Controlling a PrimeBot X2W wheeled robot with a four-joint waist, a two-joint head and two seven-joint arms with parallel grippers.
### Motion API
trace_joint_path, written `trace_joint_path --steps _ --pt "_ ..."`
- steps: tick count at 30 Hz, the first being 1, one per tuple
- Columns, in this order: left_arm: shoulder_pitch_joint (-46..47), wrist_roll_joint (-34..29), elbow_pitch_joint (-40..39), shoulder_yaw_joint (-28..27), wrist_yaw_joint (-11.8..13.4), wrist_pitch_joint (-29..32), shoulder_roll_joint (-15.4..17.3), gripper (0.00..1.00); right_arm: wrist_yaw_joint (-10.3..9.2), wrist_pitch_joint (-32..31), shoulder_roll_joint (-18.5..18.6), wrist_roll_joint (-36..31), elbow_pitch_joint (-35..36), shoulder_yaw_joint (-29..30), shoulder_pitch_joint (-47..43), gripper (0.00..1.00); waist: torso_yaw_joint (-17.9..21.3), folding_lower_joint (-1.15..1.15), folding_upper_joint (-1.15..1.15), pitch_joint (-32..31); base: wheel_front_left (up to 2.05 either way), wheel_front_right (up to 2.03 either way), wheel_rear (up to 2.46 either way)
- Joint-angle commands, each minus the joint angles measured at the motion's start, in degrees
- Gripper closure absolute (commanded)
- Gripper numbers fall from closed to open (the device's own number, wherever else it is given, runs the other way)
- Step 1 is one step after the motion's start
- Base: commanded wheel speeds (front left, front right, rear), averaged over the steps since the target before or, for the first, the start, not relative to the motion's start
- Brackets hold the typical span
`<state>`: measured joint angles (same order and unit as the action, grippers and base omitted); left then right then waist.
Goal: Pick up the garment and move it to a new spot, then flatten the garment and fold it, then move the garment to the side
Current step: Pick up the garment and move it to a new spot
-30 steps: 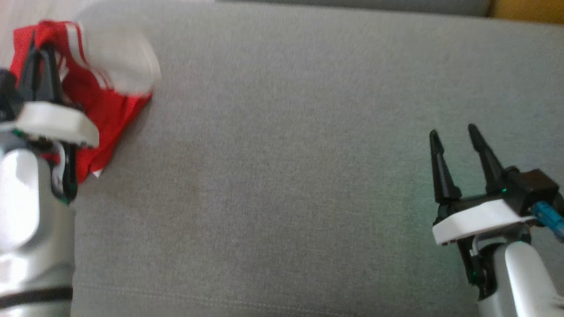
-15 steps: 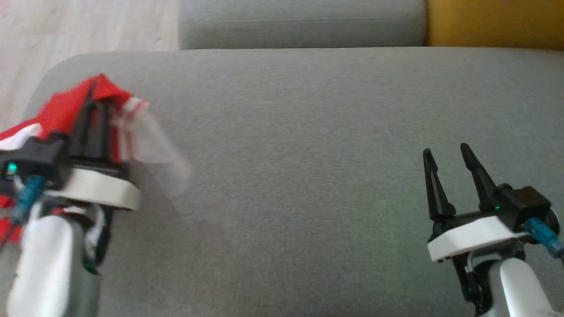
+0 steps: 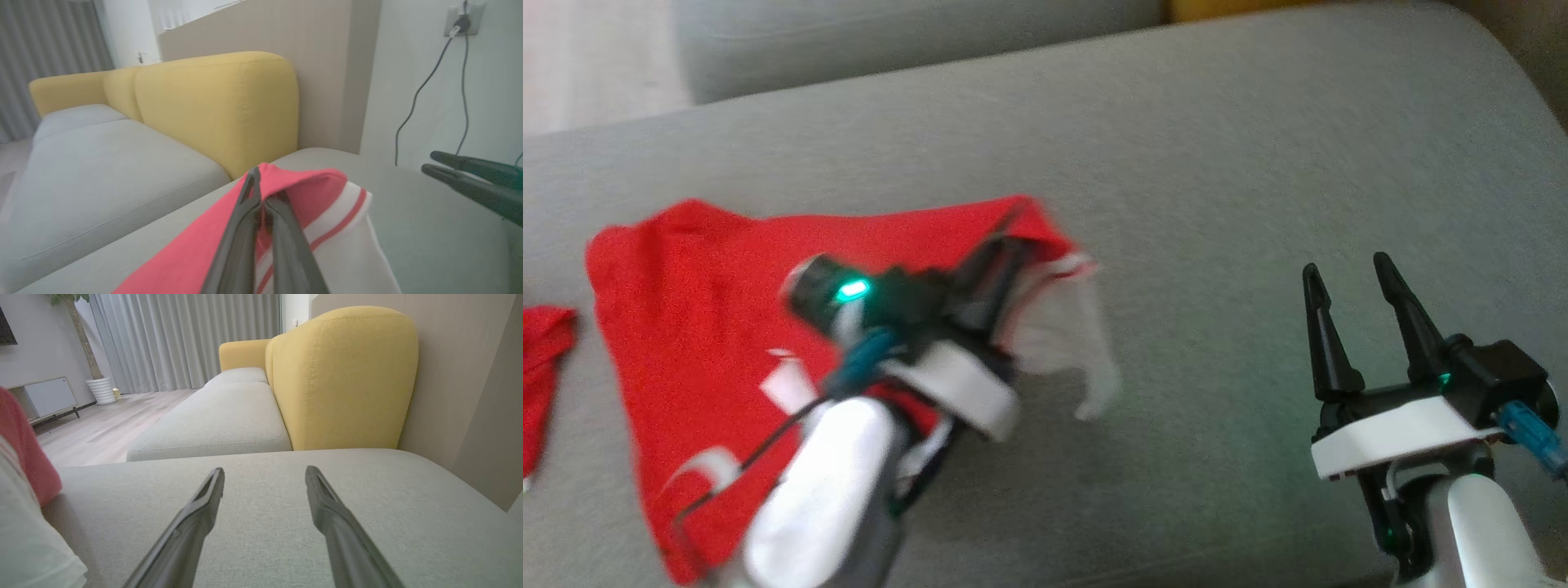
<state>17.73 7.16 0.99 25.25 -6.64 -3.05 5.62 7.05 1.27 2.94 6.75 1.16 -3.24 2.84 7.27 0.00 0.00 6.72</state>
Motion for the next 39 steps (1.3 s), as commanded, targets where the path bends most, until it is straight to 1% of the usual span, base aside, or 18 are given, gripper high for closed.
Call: trace_joint_path --steps 1,4,8,14,15,16,18,19,22,25,26,29,31,37,39 --pt "5.58 0.84 -0.59 0.98 -0.30 -0.54 -0.92 1.00 0.44 0.66 0.02 0.42 2.29 -1.37 2.21 0.00 4.33 0.00 0.00 3.38 0.00 0.00 0.00" --pt "8.95 1.40 3.09 5.51 -0.44 -0.83 -2.06 1.00 0.44 1.08 -0.02 0.99 2.13 -1.57 2.96 0.00 7.29 0.00 0.00 5.87 0.00 0.00 0.00" --pt "14.49 1.97 8.47 10.37 -0.53 -1.37 -2.60 1.00 0.44 2.22 -0.04 2.71 1.67 -1.86 4.03 0.00 10.18 0.00 0.00 9.58 0.00 0.00 0.00" --pt "20.98 2.93 20.87 15.25 -0.51 0.11 -2.72 1.00 0.44 4.42 -0.05 4.80 -0.40 -2.77 5.75 0.00 12.56 0.00 0.00 13.30 0.00 0.00 0.00" --pt "21.72 3.30 22.61 16.06 -0.53 0.38 -2.72 0.91 0.44 4.77 -0.05 5.00 -0.82 -2.87 6.02 0.00 12.69 0.00 0.00 13.54 0.00 0.00 0.00" --pt "21.72 3.30 22.61 16.06 -0.53 0.38 -2.72 0.91 0.44 4.77 -0.05 5.00 -0.82 -2.87 6.02 0.00 12.69 0.00 0.00 13.54 0.00 0.00 0.00" --pt "22.88 4.05 25.28 17.58 -0.58 0.45 -2.72 0.36 0.44 5.40 -0.05 5.22 -1.59 -2.91 6.38 0.00 12.66 0.00 0.00 13.69 0.00 0.00 0.00" --pt "23.35 4.38 26.16 18.34 -0.60 0.19 -2.73 0.00 0.44 5.66 -0.05 5.26 -1.96 -2.79 6.46 0.00 12.47 0.00 0.00 13.66 0.00 0.00 0.00" --pt "23.99 4.88 27.54 20.03 -0.47 -1.99 -2.73 0.00 0.44 6.16 -0.05 5.28 -3.05 -2.46 6.73 0.00 11.41 0.00 0.00 12.98 0.00 0.00 0.00" --pt "23.21 5.32 27.91 20.11 0.91 -5.60 -2.73 0.00 0.44 6.30 -0.06 4.74 -3.90 -2.30 6.84 0.00 9.85 0.00 0.00 11.20 0.00 0.00 0.00" --pt "22.10 6.10 27.41 19.51 2.11 -7.68 -2.73 0.00 0.44 6.04 -0.06 4.31 -4.22 -1.85 6.68 0.00 8.54 0.00 0.00 9.91 0.00 0.00 0.00" --pt "19.83 7.48 25.56 17.25 4.59 -10.00 -2.49 0.00 0.44 5.59 -0.06 3.44 -4.05 -1.39 6.42 0.00 6.30 0.00 0.00 7.98 0.00 0.00 0.00" --pt "18.01 8.50 23.38 14.98 6.50 -11.00 -1.72 0.00 0.44 5.23 -0.06 2.88 -3.68 -1.01 6.20 0.00 4.70 0.00 0.00 6.94 0.00 0.00 0.00" --pt "11.15 10.63 15.30 7.23 12.35 -11.88 2.15 0.00 0.44 3.59 -0.06 1.30 -2.38 0.21 4.67 0.00 -0.38 0.00 0.00 4.03 0.00 0.00 0.00" --pt "8.82 11.11 12.42 4.40 13.82 -11.91 3.55 0.00 0.44 3.06 -0.06 0.84 -1.90 0.47 4.19 0.00 -1.87 0.00 0.00 3.31 0.00 0.00 0.00"
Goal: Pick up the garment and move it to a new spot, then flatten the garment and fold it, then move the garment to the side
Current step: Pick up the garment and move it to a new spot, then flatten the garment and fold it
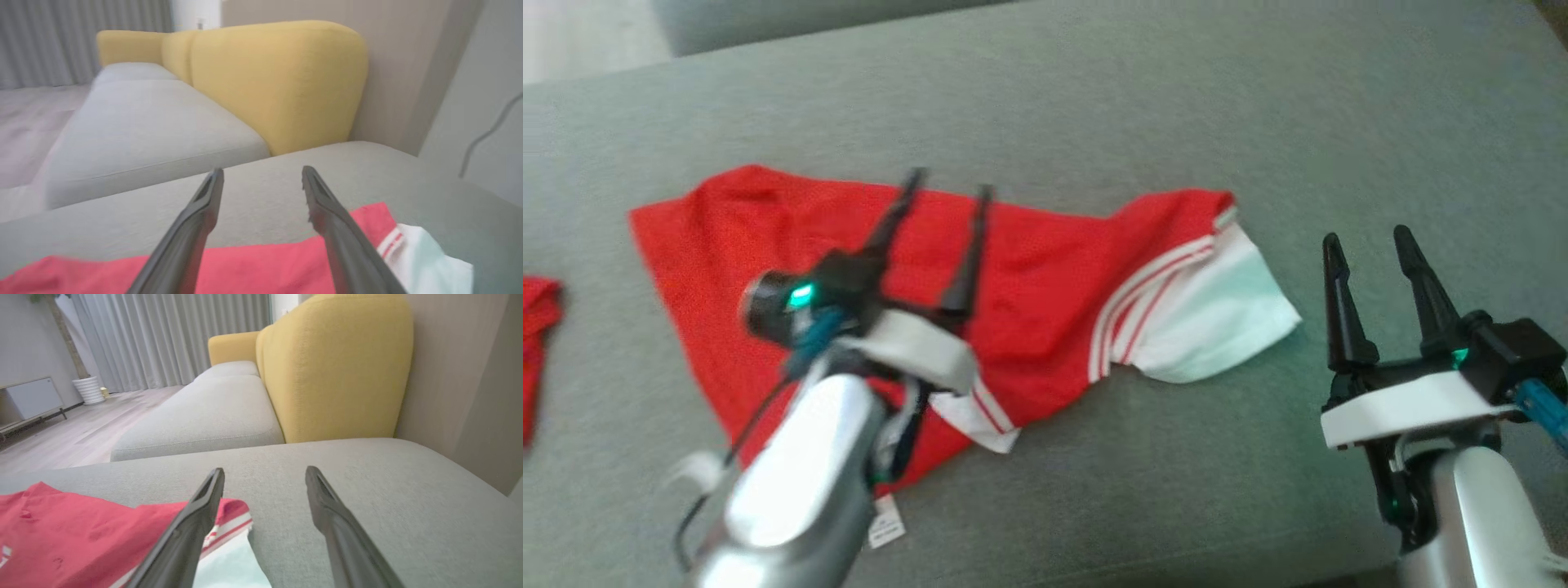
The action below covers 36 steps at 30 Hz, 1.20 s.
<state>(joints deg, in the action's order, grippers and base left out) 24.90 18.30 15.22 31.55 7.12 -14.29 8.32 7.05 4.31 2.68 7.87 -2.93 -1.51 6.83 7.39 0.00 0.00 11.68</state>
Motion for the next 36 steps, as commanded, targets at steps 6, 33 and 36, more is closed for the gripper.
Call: trace_joint_path --steps 6,33,36 --pt "-5.86 1.11 -6.95 -10.05 3.20 -0.70 4.98 0.00 0.44 -1.25 0.21 -1.34 3.11 -0.14 -1.02 0.00 -5.32 0.00 0.00 -3.82 0.00 0.00 0.00" --pt "-26.11 1.84 -14.33 -16.07 5.44 0.36 10.53 0.00 0.44 -5.77 0.66 -2.76 6.83 0.34 -11.04 0.00 -6.12 0.00 0.00 -12.22 0.00 0.00 0.00" --pt "-26.47 2.30 -14.46 -16.28 5.48 0.35 10.59 0.00 0.44 -6.12 0.60 -2.83 7.39 0.44 -11.34 0.00 -6.09 0.00 0.00 -12.27 0.00 0.00 0.00"
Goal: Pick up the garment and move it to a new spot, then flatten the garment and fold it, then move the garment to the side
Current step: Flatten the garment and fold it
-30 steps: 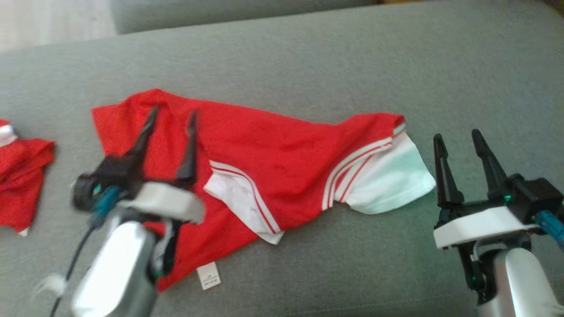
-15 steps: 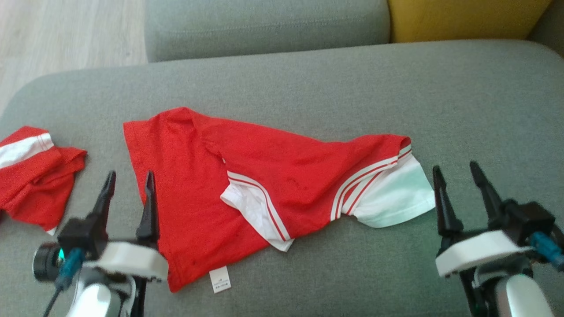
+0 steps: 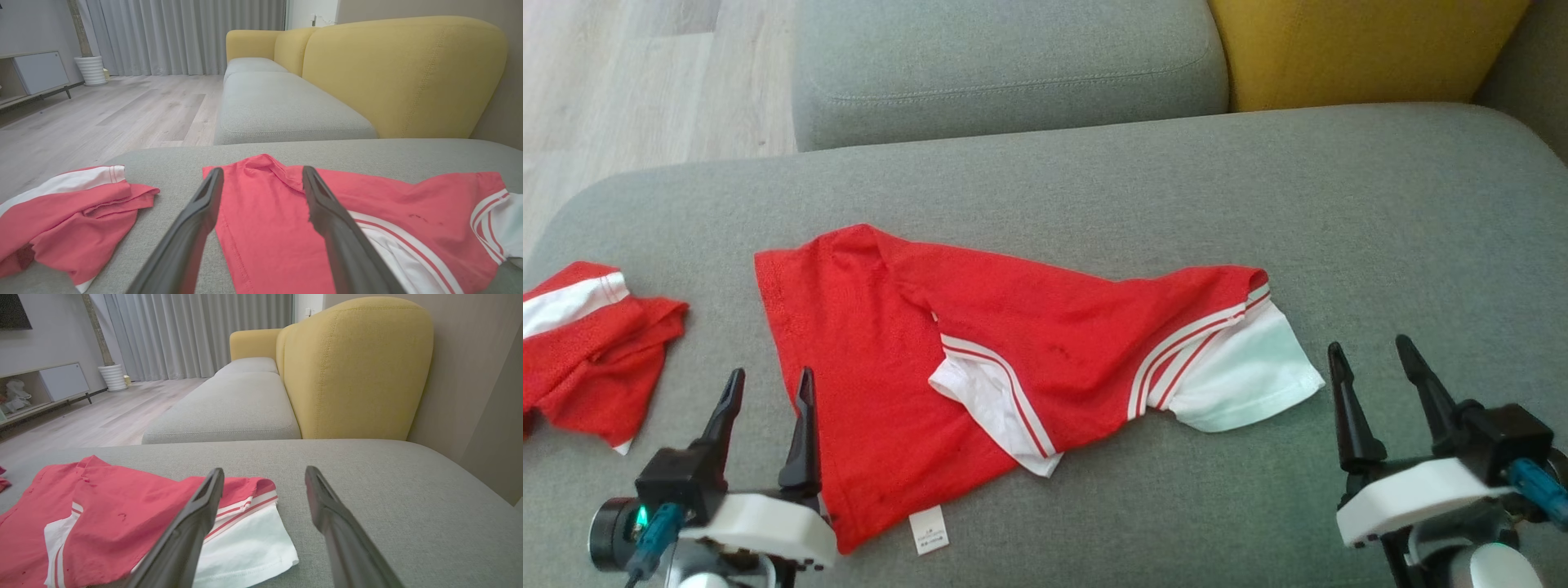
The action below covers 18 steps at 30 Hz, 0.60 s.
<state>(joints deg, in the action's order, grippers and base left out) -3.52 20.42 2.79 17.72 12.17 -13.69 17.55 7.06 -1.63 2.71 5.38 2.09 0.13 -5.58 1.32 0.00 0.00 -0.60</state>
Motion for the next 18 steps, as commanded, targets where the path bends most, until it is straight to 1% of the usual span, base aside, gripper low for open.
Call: trace_joint_path --steps 1,11,18 --pt "1.90 0.21 -2.09 -2.43 0.49 -0.25 1.36 0.00 0.43 -0.27 0.55 -0.38 2.52 -1.15 1.01 0.00 -0.04 0.00 0.00 0.03 0.00 0.00 0.00" --pt "2.30 0.02 -2.05 -2.18 0.95 -0.37 1.45 0.00 0.43 -0.49 0.39 -0.45 2.87 -1.28 1.07 0.00 -0.35 0.00 0.00 0.40 0.00 0.00 0.00" --pt "3.30 -0.14 -1.74 -1.63 0.59 -0.39 1.70 0.00 0.43 -0.44 0.33 -0.70 2.93 -1.02 1.66 0.00 -1.00 0.00 0.00 1.05 0.00 0.00 0.00"
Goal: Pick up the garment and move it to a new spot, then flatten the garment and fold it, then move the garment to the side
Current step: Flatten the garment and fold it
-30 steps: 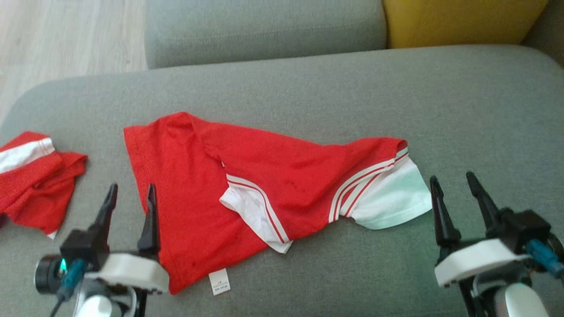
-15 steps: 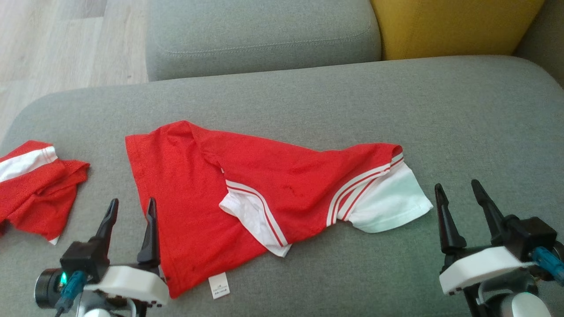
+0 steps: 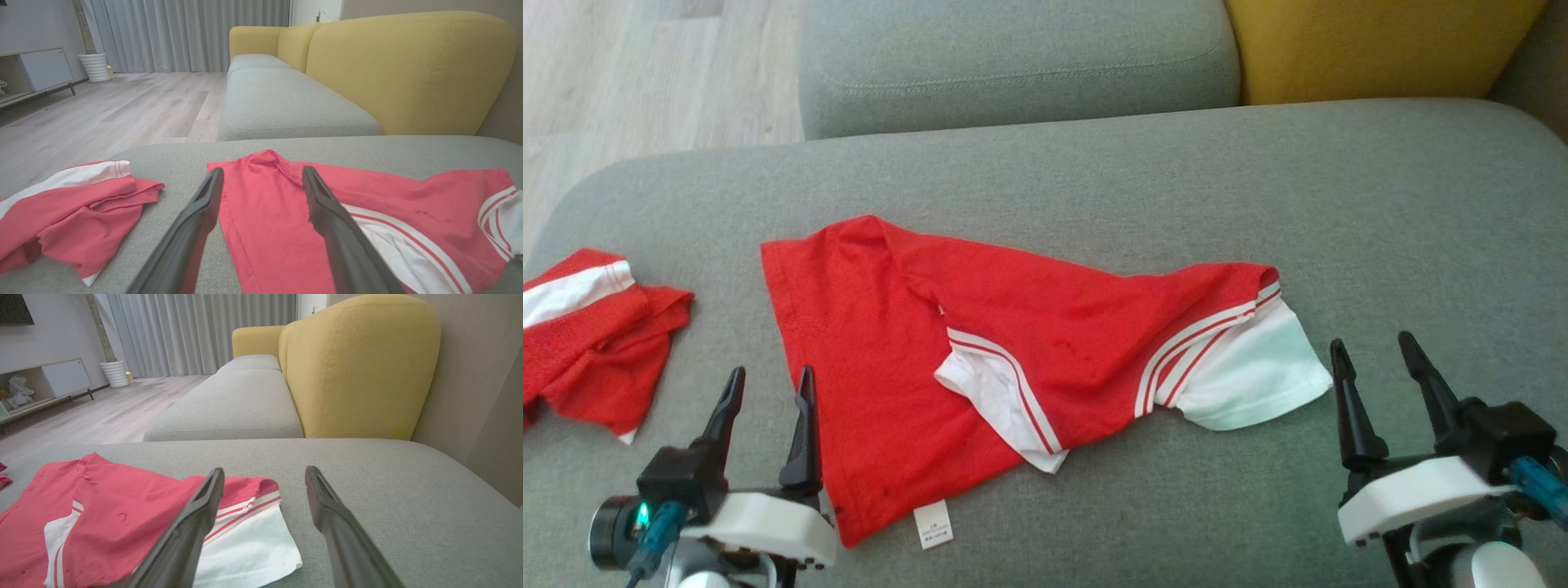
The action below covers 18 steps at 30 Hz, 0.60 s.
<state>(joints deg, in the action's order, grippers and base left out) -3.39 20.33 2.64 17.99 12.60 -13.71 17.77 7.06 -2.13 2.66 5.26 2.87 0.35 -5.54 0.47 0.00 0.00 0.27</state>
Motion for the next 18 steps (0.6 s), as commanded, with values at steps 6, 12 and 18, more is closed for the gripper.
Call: trace_joint_path --steps 6,12,18 --pt "4.93 -0.25 -1.79 -1.32 0.08 -0.30 1.18 0.00 0.43 -2.40 1.31 -0.57 0.42 -6.87 3.28 0.00 -1.22 0.00 0.00 1.86 0.00 0.00 0.00" --pt "7.03 -0.30 -1.44 -0.88 -0.03 -0.39 0.45 0.00 0.43 -4.47 3.31 -0.02 -3.96 -16.91 6.60 0.00 -2.92 0.00 0.00 3.85 0.00 0.00 0.00" --pt "10.57 -0.86 -0.51 -0.37 -0.98 -0.80 -0.31 0.00 0.43 -4.98 5.86 1.46 -10.87 -29.38 12.94 0.00 -5.47 0.00 0.00 7.60 0.00 0.00 0.00"
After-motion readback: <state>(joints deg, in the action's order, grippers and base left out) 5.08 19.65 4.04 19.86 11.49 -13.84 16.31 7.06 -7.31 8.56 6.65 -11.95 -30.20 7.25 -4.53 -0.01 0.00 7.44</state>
